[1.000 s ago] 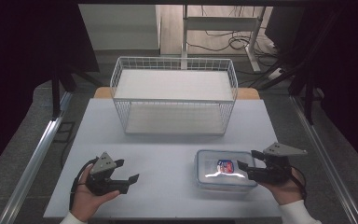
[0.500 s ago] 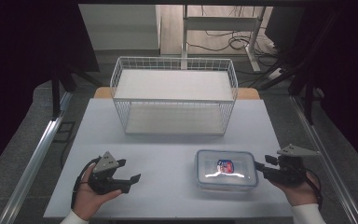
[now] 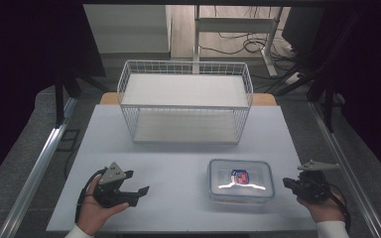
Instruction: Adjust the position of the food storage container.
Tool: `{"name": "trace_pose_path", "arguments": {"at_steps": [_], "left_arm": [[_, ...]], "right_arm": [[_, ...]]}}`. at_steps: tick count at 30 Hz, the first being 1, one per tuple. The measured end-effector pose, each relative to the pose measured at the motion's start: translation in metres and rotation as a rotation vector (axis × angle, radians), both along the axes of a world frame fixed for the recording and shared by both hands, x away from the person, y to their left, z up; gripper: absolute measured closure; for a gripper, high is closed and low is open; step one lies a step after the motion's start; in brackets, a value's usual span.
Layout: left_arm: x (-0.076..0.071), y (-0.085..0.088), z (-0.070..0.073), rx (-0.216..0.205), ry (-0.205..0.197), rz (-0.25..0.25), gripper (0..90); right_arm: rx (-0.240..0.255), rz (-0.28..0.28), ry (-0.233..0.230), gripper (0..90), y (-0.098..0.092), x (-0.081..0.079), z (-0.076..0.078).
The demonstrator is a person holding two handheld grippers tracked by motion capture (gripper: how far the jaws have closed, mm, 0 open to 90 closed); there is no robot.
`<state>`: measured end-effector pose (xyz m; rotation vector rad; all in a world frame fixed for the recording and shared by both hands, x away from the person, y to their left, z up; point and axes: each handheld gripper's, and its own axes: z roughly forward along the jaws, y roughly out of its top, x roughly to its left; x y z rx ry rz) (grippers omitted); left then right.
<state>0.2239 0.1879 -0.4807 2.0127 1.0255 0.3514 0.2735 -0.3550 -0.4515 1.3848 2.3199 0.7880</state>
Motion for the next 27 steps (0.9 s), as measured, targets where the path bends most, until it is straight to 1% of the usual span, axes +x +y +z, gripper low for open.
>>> {"name": "trace_pose_path", "arguments": {"at_steps": [3, 11, 13, 16, 17, 19, 23, 24, 25, 27], "left_arm": [[0.001, -0.001, -0.001, 0.002, 0.003, -0.003, 21.9], [0.0, -0.002, -0.002, 0.007, 0.006, -0.01, 21.9], [0.0, -0.002, -0.001, 0.008, 0.005, -0.01, 21.9], [0.0, -0.002, -0.002, 0.003, 0.005, -0.005, 21.9], [0.001, -0.002, -0.002, 0.003, 0.005, -0.005, 21.9], [0.0, -0.002, -0.001, 0.002, 0.005, -0.004, 21.9], [0.0, -0.002, -0.001, 0.001, 0.002, -0.003, 21.9], [0.0, -0.002, -0.001, 0.001, 0.002, -0.002, 21.9], [0.0, -0.002, -0.001, 0.001, 0.002, -0.002, 21.9], [0.0, -0.001, 0.0, 0.0, 0.001, -0.001, 21.9]], "right_arm": [[-0.012, 0.007, 0.031, 88.4, 0.002, 0.001, -0.006], [-0.017, 0.039, 0.071, 88.5, 0.014, 0.009, -0.019], [-0.019, 0.042, 0.072, 88.6, 0.016, 0.01, -0.02], [-0.02, 0.062, 0.078, 88.7, 0.023, 0.014, -0.022], [-0.039, 0.066, 0.077, 88.7, 0.025, 0.015, -0.022], [-0.047, 0.064, 0.077, 88.7, 0.027, 0.016, -0.022], [-0.037, 0.072, 0.079, 88.7, 0.03, 0.016, -0.022], [-0.043, 0.078, 0.082, 88.8, 0.034, 0.016, -0.022], [-0.043, 0.078, 0.082, 88.8, 0.034, 0.016, -0.022], [-0.04, 0.097, 0.09, 88.7, 0.044, 0.017, -0.022]]}}
